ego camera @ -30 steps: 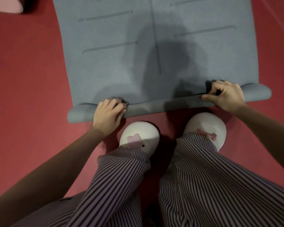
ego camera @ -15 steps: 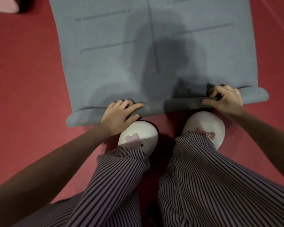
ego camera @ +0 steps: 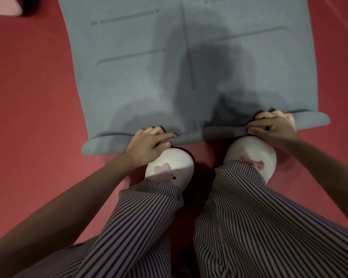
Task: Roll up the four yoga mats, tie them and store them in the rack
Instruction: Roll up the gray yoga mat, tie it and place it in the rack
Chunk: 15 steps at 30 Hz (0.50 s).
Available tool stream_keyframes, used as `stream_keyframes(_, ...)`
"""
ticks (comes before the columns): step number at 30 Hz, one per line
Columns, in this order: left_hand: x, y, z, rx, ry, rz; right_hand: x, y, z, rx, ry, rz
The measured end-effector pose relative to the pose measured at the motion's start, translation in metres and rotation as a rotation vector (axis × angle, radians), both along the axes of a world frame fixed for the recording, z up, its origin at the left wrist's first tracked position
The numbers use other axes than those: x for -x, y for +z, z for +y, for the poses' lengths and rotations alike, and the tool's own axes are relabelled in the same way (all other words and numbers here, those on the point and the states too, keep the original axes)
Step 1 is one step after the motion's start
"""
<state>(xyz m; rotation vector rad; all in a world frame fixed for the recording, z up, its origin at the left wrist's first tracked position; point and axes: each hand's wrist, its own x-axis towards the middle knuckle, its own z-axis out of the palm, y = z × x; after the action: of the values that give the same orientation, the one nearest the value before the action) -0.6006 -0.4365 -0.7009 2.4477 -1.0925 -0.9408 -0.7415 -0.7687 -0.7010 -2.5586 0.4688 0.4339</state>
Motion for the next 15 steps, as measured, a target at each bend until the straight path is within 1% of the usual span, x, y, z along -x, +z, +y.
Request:
stream_keyframes(6,0.002,-0.003,-0.006,0.024,0.062,-0.031,-0.015,0.001,-0.008,-0.032,0.05,0.022)
stream_keyframes(8,0.003,-0.006,-0.006,0.055,0.165,-0.015,-0.018,0.003,-0.009,-0.078,-0.012,0.011)
stream_keyframes(10,0.002,-0.004,-0.007,0.081,0.342,0.071,-0.021,0.006,-0.009,-0.16,-0.139,0.022)
stream_keyframes(12,-0.001,-0.003,-0.01,0.035,0.427,0.128,-0.023,0.004,-0.009,-0.113,-0.119,0.034)
stream_keyframes(13,-0.001,-0.002,-0.012,0.004,0.433,0.108,-0.025,0.003,-0.009,-0.073,-0.1,0.046)
stream_keyframes(14,-0.001,0.0,-0.013,-0.007,0.429,0.048,-0.026,0.002,-0.009,-0.043,-0.097,0.048)
stream_keyframes(15,0.0,0.0,-0.014,0.019,0.408,-0.061,-0.029,0.002,-0.009,-0.03,-0.109,0.048)
